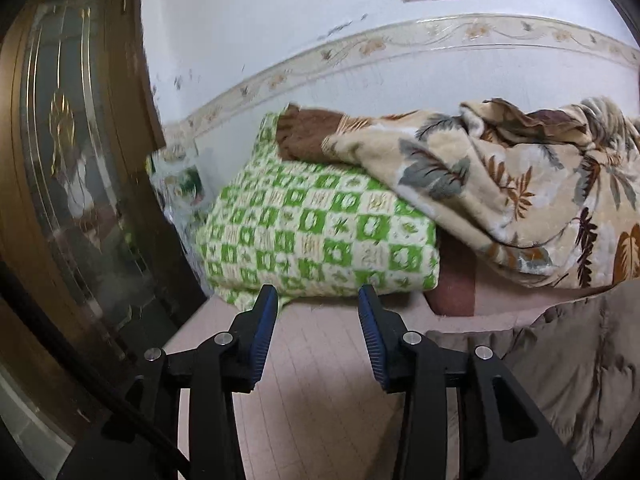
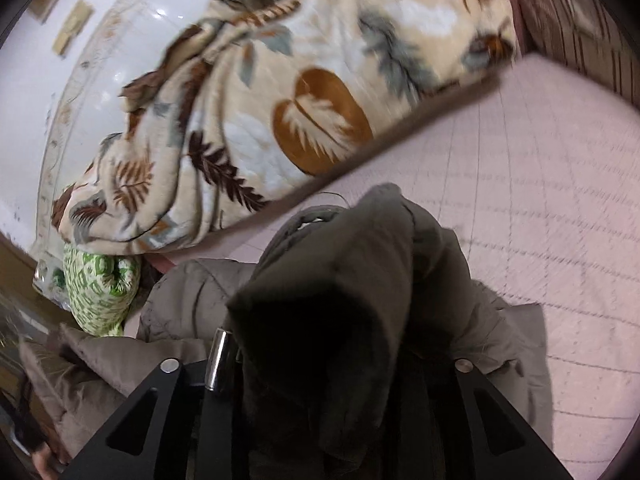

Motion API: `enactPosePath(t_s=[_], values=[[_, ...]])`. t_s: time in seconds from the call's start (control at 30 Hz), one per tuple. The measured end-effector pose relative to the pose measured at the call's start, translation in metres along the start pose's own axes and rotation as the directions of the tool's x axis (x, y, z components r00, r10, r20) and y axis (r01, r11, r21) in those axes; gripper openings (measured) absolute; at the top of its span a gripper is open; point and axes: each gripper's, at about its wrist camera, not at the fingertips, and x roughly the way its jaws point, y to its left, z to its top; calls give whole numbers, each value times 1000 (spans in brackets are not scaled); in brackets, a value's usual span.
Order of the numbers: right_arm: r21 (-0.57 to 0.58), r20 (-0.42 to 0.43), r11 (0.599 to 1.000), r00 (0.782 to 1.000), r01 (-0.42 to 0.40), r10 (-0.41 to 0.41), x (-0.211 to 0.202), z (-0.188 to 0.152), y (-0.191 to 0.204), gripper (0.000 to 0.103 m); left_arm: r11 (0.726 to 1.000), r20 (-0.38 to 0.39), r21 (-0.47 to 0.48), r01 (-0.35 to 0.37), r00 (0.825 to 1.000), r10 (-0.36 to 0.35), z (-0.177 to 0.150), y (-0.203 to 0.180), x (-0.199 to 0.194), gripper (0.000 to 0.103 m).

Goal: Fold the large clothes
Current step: 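Carry the jacket side with the right tool and open it onto the jacket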

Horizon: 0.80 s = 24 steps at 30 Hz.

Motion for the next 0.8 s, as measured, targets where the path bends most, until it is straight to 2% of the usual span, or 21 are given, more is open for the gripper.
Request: enactPosePath(t_s=[0.1, 0.17, 0.2, 0.27, 0.37, 0.43, 0.6, 0.7, 0.8], values=[[53, -33, 998, 998, -44, 46, 1, 6, -6, 39, 1000, -19, -25, 14, 1000, -14, 0, 17, -2, 41], [93, -61, 991, 992, -101, 107, -8, 10, -9, 51, 999, -15, -23, 30, 999, -31, -3, 24, -11, 41], [114, -67, 985, 988, -130, 138, -16, 12, -10, 53, 999, -15, -19, 39, 999, -40, -5, 25, -15, 41], [137, -77, 978, 983, -157, 168, -27, 13, -8, 63, 998, -8, -9, 58, 998, -58, -12, 25, -27, 41], [163, -47, 966, 977, -199, 209, -56, 12, -7, 76, 996, -10, 2, 85, 996, -85, -18, 22, -41, 41], [143, -11, 971, 981, -190, 194, -78, 14, -5, 79, 995, -11, 4, 103, 995, -102, -22, 19, -54, 41], [117, 62, 975, 981, -189, 182, -135, 8, -10, 80, 987, -9, 33, 159, 987, -159, -28, 12, -88, 42], [58, 87, 983, 982, -176, 170, -162, -10, -6, 81, 978, -3, 42, 203, 979, -203, -36, 6, -110, 47], [-20, 87, 987, 984, -157, 158, -176, -39, 2, 81, 965, -27, 67, 252, 968, -251, -51, -6, -126, 48]])
